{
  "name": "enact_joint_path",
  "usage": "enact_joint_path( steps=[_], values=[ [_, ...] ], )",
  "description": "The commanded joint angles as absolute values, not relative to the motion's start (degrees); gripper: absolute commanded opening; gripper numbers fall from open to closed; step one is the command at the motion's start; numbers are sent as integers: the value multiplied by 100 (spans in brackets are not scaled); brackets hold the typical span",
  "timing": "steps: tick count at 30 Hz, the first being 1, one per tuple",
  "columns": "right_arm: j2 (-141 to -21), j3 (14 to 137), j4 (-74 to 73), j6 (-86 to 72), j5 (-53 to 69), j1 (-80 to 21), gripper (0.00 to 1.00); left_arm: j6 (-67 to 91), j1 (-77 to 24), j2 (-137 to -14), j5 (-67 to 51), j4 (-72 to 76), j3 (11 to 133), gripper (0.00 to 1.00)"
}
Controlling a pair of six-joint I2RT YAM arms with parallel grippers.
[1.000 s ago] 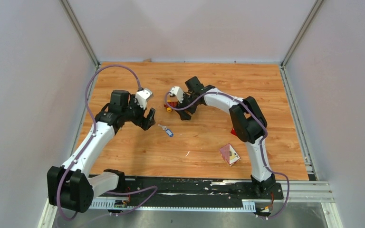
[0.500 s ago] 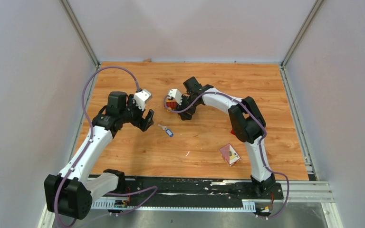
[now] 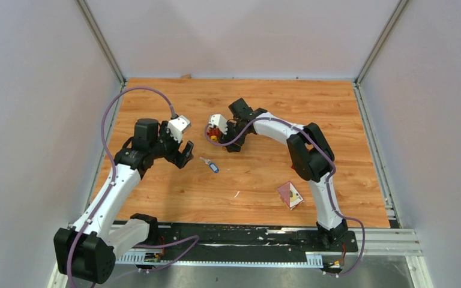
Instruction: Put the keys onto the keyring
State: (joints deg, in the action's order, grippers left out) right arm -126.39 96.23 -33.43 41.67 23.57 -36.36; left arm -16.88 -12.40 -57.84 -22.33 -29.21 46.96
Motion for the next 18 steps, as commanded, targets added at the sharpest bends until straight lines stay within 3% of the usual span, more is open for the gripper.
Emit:
enact_joint_path(
  steps=[1,7,18],
  values=[
    [-12687,9789,-3286,4425,2165,-3657,60,-1829,-1239,-5631,-2199,-2847,4653,95],
    [-12867,10026,-3504,4594,2342,-3663,61,-1845,-1239,-5481,-1917,-2788,4516,96],
    [-13171,10368,-4198,4889,2798,-3747,43,-1764,-943,-5334,-1424,-2850,4506,97]
  ],
)
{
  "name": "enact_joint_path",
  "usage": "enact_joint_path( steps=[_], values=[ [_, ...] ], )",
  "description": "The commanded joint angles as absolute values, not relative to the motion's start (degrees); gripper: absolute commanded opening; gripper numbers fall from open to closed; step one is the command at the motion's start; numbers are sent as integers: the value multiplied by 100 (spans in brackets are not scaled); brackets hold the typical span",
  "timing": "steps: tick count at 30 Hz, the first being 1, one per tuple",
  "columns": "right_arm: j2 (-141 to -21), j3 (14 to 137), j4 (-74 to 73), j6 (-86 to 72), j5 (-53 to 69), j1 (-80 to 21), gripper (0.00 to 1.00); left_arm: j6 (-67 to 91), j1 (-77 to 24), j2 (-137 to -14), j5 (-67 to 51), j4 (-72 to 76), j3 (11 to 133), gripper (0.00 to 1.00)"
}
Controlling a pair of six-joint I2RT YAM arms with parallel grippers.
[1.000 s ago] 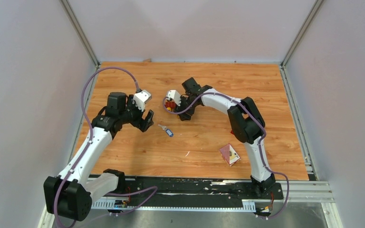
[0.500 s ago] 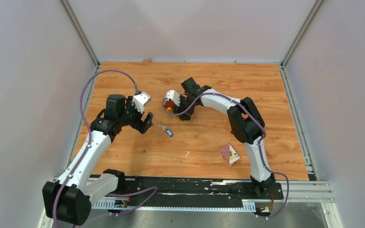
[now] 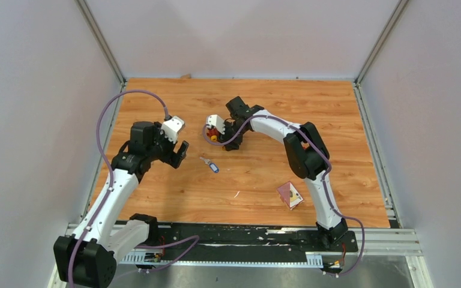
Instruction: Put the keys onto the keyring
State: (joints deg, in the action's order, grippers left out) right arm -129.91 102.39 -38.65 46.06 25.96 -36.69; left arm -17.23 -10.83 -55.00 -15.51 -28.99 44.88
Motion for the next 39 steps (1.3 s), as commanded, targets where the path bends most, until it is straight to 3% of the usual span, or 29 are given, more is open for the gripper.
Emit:
enact_joint_path(
  steps=[1,6,11,18,32,35,39],
  values=[
    [-13162,10348,-4227,4917,2810,-3752,41,-1773,-921,-5308,-1424,-2877,4513,97],
    [-12971,10124,-4252,4928,2849,-3738,24,-1802,-857,-5221,-1423,-2921,4500,98],
    [-12501,9564,-3944,4660,2817,-3726,15,-1799,-853,-5282,-1536,-2933,4515,97],
    [-11744,8670,-3409,4086,3004,-3710,8,-1844,-853,-5544,-1974,-2806,4527,96],
    [-10973,7937,-2846,3620,3003,-3716,7,-1514,-853,-6685,-2815,-2593,4898,93],
    [-11032,7977,-2957,3456,2966,-3716,19,-1480,-853,-6762,-2843,-2609,4952,93],
    [-10907,7838,-2891,2780,2733,-3857,54,-1491,-853,-6667,-2673,-2536,4855,93]
  ],
)
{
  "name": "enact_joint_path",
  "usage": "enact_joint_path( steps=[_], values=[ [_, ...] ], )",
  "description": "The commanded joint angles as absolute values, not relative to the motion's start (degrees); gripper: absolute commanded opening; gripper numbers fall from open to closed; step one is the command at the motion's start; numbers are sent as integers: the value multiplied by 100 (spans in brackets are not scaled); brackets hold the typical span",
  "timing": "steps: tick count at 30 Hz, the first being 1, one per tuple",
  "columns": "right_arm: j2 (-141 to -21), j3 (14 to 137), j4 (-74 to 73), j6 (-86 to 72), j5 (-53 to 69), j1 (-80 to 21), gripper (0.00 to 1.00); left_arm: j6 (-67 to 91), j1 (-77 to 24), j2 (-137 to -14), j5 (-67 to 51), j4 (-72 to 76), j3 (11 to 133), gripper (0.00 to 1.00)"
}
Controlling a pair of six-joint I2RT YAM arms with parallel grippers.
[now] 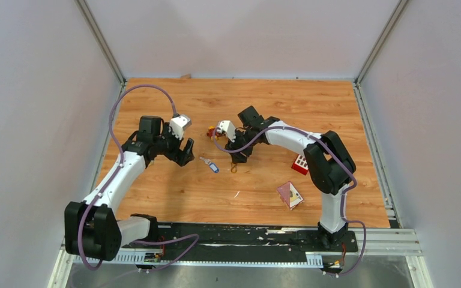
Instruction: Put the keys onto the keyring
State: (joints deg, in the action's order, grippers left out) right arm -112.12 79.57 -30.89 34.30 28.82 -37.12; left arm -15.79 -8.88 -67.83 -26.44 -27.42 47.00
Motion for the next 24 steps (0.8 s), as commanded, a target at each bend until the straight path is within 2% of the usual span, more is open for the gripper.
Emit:
enact_joint_path(
  steps=[1,4,11,18,24],
  values=[
    [-10861,7792,-2864,2585,2620,-3919,60,-1486,-857,-6624,-2585,-2508,4820,93],
    [-10764,7699,-2832,2129,2332,-4095,69,-1522,-855,-6514,-2318,-2441,4711,93],
    [-10862,7517,-2797,1752,1810,-4438,69,-1564,-856,-6305,-2197,-2478,4560,94],
    [-10978,7465,-2751,1779,1257,-4522,65,-1567,-857,-6214,-2147,-2543,4553,94],
    [-10977,7377,-2712,1886,930,-4523,56,-1578,-854,-6171,-2166,-2529,4535,94]
  ],
)
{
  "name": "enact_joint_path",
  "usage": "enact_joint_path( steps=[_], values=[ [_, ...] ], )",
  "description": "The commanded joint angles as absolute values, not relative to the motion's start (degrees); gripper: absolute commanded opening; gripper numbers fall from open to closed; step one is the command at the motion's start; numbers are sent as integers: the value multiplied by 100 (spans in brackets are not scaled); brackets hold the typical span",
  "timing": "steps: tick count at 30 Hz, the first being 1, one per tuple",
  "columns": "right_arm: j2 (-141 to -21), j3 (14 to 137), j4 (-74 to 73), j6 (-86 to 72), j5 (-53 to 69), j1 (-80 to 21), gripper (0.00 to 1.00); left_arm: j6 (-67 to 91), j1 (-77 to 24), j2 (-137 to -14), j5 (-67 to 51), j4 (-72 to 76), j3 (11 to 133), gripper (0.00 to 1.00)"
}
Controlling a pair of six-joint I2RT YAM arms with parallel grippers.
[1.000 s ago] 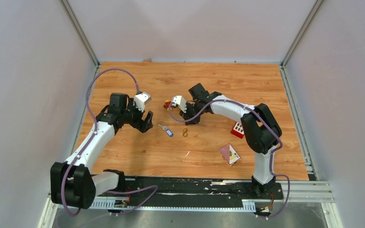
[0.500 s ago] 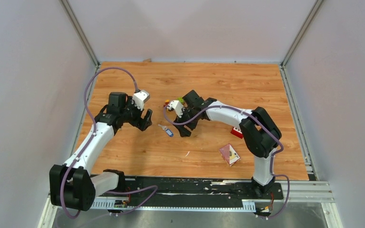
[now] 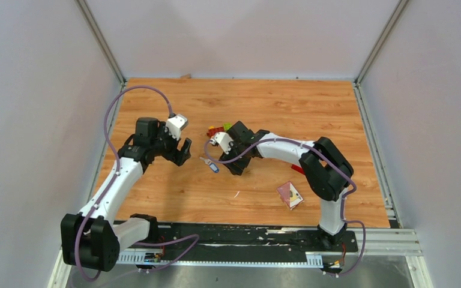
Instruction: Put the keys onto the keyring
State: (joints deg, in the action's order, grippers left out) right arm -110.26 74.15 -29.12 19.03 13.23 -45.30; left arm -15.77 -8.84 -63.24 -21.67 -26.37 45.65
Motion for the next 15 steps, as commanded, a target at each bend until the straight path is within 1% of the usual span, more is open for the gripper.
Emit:
enact_joint_path(
  steps=[1,10,15],
  values=[
    [-10986,7374,-2714,1921,881,-4517,55,-1575,-853,-6170,-2170,-2530,4535,94],
    [-10895,7415,-2720,2170,483,-4450,44,-1634,-853,-6102,-2171,-2518,4509,94],
    [-10852,7520,-2795,2162,523,-4310,42,-1683,-853,-6052,-2164,-2514,4483,94]
  ],
)
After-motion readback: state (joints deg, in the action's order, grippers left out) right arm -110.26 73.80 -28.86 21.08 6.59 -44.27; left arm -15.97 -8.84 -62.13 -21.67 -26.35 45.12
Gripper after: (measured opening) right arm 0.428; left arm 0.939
